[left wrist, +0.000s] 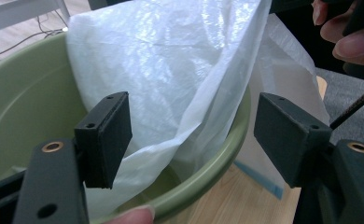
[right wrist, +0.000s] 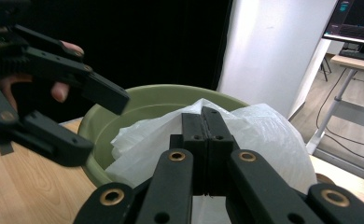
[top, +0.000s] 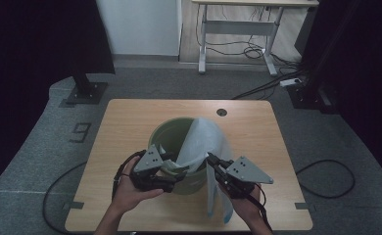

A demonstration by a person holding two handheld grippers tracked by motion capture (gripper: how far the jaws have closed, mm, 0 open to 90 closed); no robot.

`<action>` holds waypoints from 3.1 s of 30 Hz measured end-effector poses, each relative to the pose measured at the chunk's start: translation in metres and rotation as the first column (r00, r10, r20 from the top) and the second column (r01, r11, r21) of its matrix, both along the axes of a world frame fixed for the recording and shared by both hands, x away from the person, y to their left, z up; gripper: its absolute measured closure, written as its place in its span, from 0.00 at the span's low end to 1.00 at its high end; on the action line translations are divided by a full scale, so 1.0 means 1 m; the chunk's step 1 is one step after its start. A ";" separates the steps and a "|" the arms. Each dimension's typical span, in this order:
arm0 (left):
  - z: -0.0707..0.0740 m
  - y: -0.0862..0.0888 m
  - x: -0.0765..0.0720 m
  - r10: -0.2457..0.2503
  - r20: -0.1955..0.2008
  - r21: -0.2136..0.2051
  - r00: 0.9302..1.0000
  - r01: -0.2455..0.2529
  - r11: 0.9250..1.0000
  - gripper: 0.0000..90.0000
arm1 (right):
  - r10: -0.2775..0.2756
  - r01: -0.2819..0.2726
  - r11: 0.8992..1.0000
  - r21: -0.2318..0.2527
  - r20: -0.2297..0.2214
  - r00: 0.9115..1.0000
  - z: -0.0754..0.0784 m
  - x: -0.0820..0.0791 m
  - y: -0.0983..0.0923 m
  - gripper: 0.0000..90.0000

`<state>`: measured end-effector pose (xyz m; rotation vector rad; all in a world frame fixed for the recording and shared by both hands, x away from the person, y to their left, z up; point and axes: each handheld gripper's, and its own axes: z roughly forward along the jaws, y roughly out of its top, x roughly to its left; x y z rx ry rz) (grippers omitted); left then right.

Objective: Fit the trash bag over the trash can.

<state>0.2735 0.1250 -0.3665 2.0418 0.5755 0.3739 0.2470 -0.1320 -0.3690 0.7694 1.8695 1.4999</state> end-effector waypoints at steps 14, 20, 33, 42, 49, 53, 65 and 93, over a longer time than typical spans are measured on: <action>-0.003 -0.022 0.004 -0.028 0.001 -0.018 1.000 0.028 0.999 0.49 | 0.015 -0.014 0.999 0.040 -0.016 1.000 0.002 0.000 -0.004 0.97; -0.001 -0.027 0.010 -0.065 -0.035 -0.046 0.997 0.063 0.997 0.62 | 0.015 -0.014 0.999 0.052 -0.015 1.000 0.006 0.000 -0.004 0.97; -0.001 -0.028 0.019 -0.113 -0.117 -0.090 0.987 0.102 0.991 0.94 | 0.029 -0.027 0.998 0.062 -0.040 0.999 0.004 0.001 -0.008 0.91; 0.003 -0.009 0.027 -0.056 -0.131 -0.128 0.990 0.040 0.991 0.99 | 0.022 -0.021 1.000 0.019 -0.057 0.998 0.003 -0.023 -0.014 0.56; 0.007 0.010 0.032 -0.012 -0.137 -0.151 0.990 -0.009 0.989 1.00 | -0.031 0.035 0.999 0.040 -0.102 0.994 -0.011 -0.045 -0.025 0.43; 0.008 0.016 0.034 0.001 -0.138 -0.158 0.990 -0.023 0.987 1.00 | -0.054 0.055 0.998 0.009 -0.125 0.991 -0.035 -0.058 -0.022 0.42; 0.008 0.023 0.035 0.006 -0.145 -0.175 0.989 -0.031 0.984 1.00 | -0.099 0.103 0.995 0.008 -0.195 0.976 -0.079 -0.057 -0.025 0.41; 0.014 0.031 0.029 -0.032 -0.121 -0.181 0.992 0.009 0.983 1.00 | -0.173 0.179 0.983 0.047 -0.120 0.978 -0.064 -0.023 -0.045 0.98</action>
